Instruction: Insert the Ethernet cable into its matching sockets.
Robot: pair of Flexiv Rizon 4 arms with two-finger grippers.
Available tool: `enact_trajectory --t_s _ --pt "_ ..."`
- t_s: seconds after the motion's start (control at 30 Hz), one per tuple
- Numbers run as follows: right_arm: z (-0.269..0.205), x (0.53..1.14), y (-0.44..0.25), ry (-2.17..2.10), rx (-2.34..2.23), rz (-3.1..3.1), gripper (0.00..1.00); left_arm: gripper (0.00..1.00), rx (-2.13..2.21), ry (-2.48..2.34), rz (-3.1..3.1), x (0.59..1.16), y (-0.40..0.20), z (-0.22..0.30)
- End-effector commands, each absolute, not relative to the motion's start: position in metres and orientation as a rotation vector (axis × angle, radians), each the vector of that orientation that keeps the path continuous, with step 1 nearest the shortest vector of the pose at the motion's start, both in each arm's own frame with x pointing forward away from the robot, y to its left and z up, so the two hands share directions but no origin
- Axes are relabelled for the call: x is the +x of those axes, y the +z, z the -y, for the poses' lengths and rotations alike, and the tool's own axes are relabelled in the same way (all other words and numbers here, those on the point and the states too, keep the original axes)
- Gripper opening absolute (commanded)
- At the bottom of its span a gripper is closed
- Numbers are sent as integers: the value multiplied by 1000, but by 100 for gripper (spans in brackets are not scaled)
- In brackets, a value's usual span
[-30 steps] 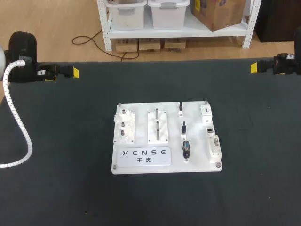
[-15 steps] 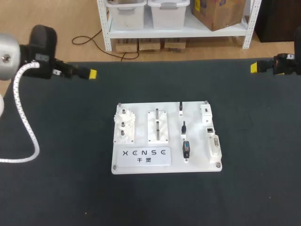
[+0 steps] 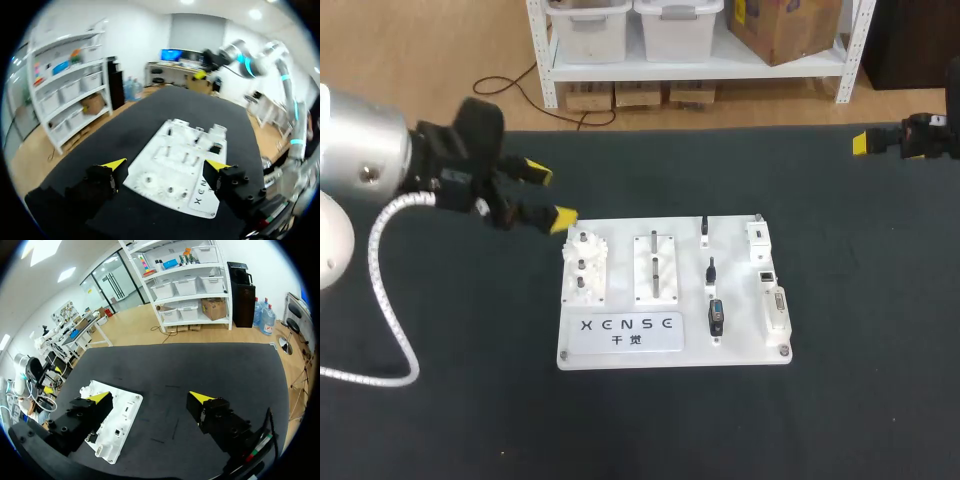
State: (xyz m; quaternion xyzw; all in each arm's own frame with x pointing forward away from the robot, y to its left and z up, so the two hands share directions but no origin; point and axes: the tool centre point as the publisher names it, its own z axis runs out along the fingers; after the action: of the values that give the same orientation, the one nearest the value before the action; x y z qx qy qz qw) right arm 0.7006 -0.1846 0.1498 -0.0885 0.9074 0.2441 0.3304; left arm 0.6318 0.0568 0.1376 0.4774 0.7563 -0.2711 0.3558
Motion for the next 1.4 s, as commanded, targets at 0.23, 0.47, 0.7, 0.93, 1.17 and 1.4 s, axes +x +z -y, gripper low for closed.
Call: enact_trajectory --t_s 0.23,0.47,0.7,0.93,1.17,1.4 --pt "185 701 150 641 -234 -2373 100 100 1467 -886 -1445 597 114 -41" --pt "185 701 150 641 -234 -2373 100 100 1407 -884 -1488 585 95 -27" --pt "185 701 150 641 -234 -2373 100 100 1373 -895 -1495 583 81 -22" --pt "185 701 150 641 -234 -2373 100 100 1423 -921 -1509 591 77 -20" --pt "185 701 150 641 -234 -2373 100 100 1432 -922 -1510 591 78 -19" --pt "170 702 152 576 -249 -2414 100 100 1432 -922 -1510 591 78 -19"
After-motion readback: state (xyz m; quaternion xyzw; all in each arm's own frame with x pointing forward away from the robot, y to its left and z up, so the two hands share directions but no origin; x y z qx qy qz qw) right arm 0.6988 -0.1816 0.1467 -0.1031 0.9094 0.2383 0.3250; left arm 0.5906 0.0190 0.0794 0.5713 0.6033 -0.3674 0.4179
